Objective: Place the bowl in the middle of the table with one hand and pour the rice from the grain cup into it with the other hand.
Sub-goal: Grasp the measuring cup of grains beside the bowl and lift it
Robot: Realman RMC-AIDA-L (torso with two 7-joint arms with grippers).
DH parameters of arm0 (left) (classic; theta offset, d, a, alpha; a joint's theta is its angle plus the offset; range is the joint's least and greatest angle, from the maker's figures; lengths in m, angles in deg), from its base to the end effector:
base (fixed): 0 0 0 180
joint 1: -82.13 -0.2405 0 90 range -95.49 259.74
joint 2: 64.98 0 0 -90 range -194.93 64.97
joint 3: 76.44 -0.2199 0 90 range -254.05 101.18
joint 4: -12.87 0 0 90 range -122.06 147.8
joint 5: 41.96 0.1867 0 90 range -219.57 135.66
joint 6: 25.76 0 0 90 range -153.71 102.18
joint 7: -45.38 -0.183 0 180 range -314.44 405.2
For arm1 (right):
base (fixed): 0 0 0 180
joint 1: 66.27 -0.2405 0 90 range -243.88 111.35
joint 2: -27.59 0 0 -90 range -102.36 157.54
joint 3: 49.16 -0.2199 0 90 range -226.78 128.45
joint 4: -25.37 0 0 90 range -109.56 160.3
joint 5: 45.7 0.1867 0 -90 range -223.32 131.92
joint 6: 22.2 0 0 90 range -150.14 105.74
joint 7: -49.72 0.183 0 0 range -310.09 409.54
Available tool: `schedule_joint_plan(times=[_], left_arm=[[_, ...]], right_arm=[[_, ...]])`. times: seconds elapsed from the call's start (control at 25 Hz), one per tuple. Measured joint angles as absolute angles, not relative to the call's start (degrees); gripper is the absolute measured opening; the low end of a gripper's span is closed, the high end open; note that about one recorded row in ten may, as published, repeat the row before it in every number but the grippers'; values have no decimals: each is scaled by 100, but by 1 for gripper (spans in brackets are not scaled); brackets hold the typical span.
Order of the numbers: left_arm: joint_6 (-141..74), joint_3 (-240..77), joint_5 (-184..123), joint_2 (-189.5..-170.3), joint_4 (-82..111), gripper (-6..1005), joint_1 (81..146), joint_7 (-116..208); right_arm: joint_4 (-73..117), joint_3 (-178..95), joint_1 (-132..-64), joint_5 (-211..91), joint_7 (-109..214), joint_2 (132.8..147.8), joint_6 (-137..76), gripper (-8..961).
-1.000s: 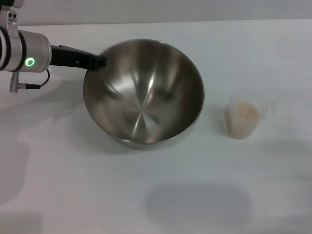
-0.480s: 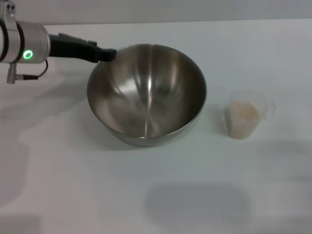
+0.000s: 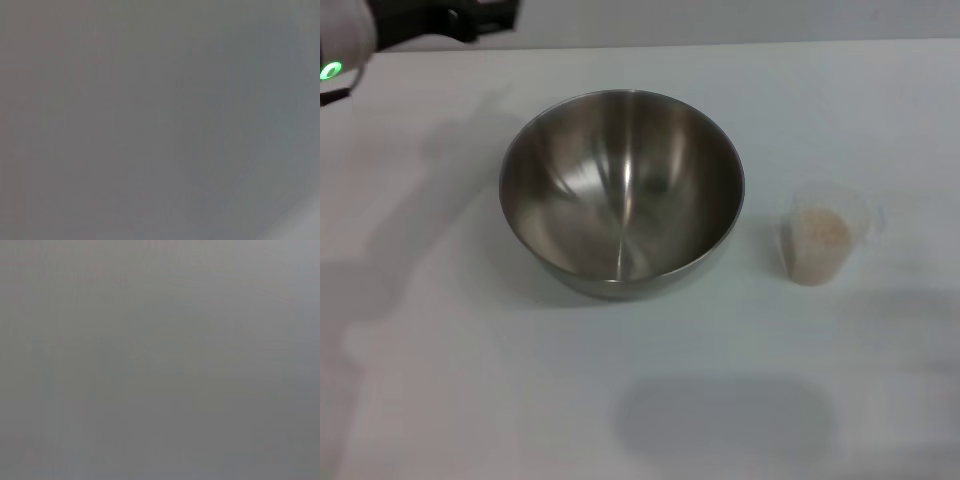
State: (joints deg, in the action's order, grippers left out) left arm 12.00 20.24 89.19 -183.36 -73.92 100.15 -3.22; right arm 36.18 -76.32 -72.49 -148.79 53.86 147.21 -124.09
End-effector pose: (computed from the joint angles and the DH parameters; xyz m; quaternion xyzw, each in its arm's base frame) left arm -0.1370 0.3961 0.0519 -0.8579 -0.1799 -0.1239 0.4651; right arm 0.2993 0.2198 0.0800 -0.5452 0.1502 0.3652 0.7394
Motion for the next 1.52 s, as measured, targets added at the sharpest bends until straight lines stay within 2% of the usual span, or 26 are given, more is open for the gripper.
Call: schedule_joint_plan(times=[0.08,0.28,0.52,0.68,1.08,1.52], left_arm=[[-253,1348,8916,-18333,-7669,829,9440,-593],[-4299,-284,8909,-18319,-7509,828,8408,-1144],[-7135,-1226,9298,-18310,-6497,827,7904,-252],[-8549,-1487,9855,-18327,-5255,826,7908,1047],[-9459,-1685,9965,-18358,-3702,825,8112,1893],[-9624,-1744,9945,-18363,-3151,825,8149,2423]], right_arm=[[3617,-7632,-7240,-14879,5385,14721,-12414,829],[3618,-7632,-7227,-14879,5385,14721,-12435,827],[3616,-7396,-7128,-14883,5340,14722,-12463,826],[3510,-7083,-7044,-14886,5334,14721,-12439,825],[3460,-6473,-6895,-14888,5321,14724,-11766,822],[3506,-5957,-7290,-14888,5315,14721,-10855,819]])
